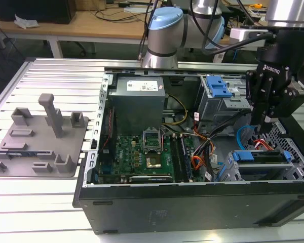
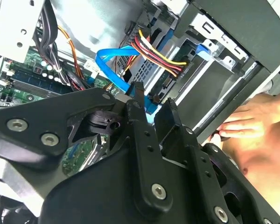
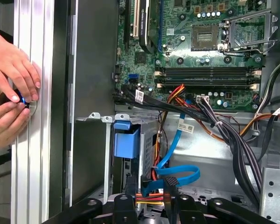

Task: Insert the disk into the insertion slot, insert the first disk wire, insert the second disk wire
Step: 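Insert the second disk wire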

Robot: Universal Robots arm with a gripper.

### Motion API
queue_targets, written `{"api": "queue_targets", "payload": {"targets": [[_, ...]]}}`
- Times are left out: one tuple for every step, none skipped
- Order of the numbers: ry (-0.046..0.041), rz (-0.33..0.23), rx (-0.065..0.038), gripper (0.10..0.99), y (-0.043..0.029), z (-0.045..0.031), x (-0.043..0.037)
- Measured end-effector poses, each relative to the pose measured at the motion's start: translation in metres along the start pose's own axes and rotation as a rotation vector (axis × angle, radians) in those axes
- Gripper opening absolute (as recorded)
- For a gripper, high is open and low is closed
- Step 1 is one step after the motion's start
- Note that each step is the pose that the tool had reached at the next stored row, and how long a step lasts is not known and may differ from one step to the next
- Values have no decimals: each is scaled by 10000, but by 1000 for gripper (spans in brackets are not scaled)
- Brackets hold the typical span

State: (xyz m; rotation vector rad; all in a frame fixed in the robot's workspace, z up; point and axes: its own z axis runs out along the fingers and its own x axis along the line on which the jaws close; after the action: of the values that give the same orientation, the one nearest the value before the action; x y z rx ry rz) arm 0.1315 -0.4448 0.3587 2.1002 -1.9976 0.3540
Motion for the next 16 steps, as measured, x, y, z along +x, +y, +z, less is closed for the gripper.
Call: {"api": "queue_targets", "payload": {"targets": [[2, 0, 0, 369, 0, 0, 1], [3, 0, 0, 369, 0, 1, 2], [14, 0, 0, 369, 0, 0, 2], [41, -1, -2, 369, 0, 0, 2], [68, -1, -3, 369, 0, 2, 1], [89, -2, -4, 369, 0, 1, 2], [109, -2, -5, 369, 0, 1, 2], [155, -3, -7, 369, 0, 1, 2], [192, -4, -9, 369, 0, 1, 2], [220, -4, -10, 369, 0, 1, 2], [223, -4, -10, 369, 1, 1, 2], [222, -3, -10, 369, 1, 2, 2], [221, 0, -12, 369, 2, 3, 1], [220, 7, -14, 369, 6, 5, 1], [221, 11, -15, 369, 7, 6, 0], [222, 18, -18, 369, 7, 7, 0]]}}
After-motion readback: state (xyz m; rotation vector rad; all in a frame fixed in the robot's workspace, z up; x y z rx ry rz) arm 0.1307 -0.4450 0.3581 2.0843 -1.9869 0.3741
